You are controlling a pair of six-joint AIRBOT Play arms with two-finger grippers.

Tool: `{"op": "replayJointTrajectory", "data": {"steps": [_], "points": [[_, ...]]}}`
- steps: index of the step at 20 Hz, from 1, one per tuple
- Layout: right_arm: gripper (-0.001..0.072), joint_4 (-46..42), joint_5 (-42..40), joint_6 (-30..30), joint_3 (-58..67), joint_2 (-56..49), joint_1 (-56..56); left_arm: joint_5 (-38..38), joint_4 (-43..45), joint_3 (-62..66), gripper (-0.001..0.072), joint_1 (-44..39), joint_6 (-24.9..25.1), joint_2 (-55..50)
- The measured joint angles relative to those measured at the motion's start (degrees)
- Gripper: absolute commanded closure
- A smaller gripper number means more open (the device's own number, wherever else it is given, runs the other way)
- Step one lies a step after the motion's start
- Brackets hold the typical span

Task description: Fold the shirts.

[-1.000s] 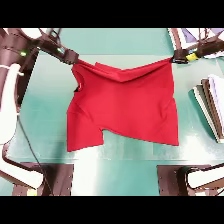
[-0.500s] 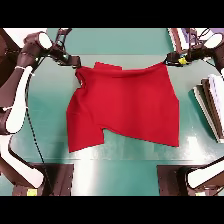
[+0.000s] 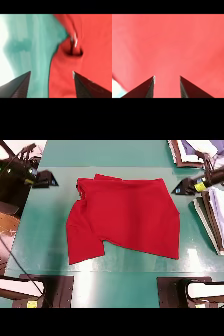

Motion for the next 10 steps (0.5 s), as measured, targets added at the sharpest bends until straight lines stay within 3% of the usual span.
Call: {"op": "replayJointTrajectory", "data": {"steps": [5,10], "points": [[0.0345,3.4,-1.8,-2.0,-19.3,12.5,-4.7,2.6,-2.4,-22.2,0.0087,2.2,4.2,10.0],[0.0346,4.0,-3.0,-2.6,-30.1,22.4,-8.3,8.2,-7.2,-37.3,0.0088,2.5,8.0,13.0]]}}
